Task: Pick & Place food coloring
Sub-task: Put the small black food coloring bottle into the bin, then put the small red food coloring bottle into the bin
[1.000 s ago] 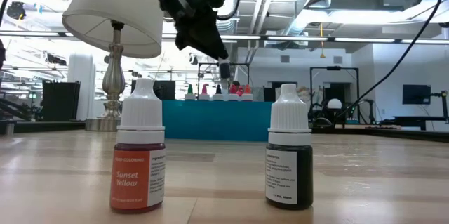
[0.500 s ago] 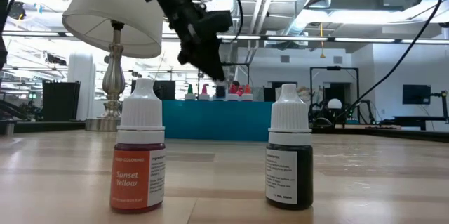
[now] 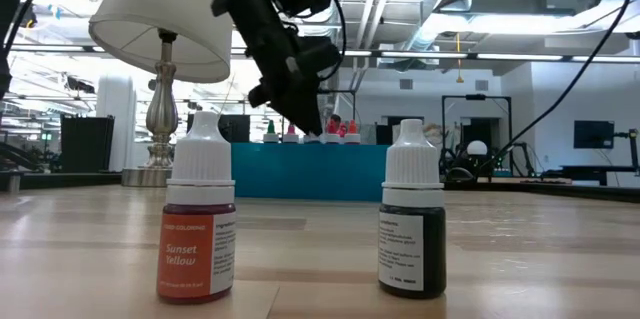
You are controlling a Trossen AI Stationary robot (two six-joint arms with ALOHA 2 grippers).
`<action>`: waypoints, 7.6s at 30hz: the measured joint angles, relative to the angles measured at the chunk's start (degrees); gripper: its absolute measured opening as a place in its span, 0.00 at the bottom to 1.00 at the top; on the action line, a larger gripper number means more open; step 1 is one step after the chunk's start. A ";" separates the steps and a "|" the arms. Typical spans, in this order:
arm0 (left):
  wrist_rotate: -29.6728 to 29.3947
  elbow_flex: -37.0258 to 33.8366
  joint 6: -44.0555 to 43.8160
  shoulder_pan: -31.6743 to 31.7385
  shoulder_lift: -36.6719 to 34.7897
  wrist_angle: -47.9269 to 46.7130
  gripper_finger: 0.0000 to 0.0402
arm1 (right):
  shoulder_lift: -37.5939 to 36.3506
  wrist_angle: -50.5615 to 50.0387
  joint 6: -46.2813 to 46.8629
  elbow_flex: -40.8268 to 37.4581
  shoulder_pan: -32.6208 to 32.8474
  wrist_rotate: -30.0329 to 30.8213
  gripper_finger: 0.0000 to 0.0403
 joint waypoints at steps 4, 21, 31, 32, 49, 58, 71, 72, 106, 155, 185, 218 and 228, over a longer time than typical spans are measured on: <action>-0.52 -0.05 -0.10 0.26 0.91 -0.73 0.14 | 0.00 -0.19 0.00 0.00 0.00 0.00 0.27; -0.07 -0.01 -0.25 0.26 4.50 -0.99 0.14 | 0.00 -0.60 0.48 0.00 0.04 -0.19 0.27; -0.17 -0.01 -0.40 0.26 4.52 -1.47 0.19 | 0.00 -0.60 0.48 0.00 0.04 -0.16 0.27; -0.22 -0.01 -0.40 0.26 4.52 -1.47 0.19 | 0.00 -0.60 0.48 0.00 0.04 -0.15 0.27; -0.95 -0.01 -0.31 0.26 4.30 -1.43 0.31 | 0.00 -0.60 0.44 0.00 0.04 -0.11 0.27; -1.08 3.69 1.42 0.16 3.03 -3.66 0.31 | 0.00 -0.66 0.08 0.00 0.04 -0.11 0.27; 4.21 21.84 14.79 -7.21 3.03 -19.78 0.31 | 0.00 -0.62 0.46 0.00 0.12 -3.46 0.27; 5.81 22.80 16.14 -8.13 2.82 -20.93 0.31 | 0.00 -0.61 0.49 0.00 0.18 -4.25 0.27; 4.05 23.16 12.69 -27.70 -2.36 -25.58 0.31 | 20.99 18.10 5.60 -4.66 11.90 -14.75 0.27; -7.29 23.14 7.40 -32.54 -3.13 -28.66 0.31 | 24.11 26.33 5.01 -13.31 9.36 -16.79 0.33; -8.72 23.14 6.82 -32.57 -3.13 -28.94 0.31 | 24.05 25.70 7.23 -13.25 9.23 -18.11 0.12; -35.27 23.14 -9.39 -42.47 -5.03 -34.68 0.31 | 6.54 11.70 -19.01 -6.41 -23.73 -20.14 0.12; -22.76 23.14 10.63 -44.59 -12.93 -4.47 0.31 | 6.51 12.35 -28.85 -4.44 -33.87 -25.68 0.12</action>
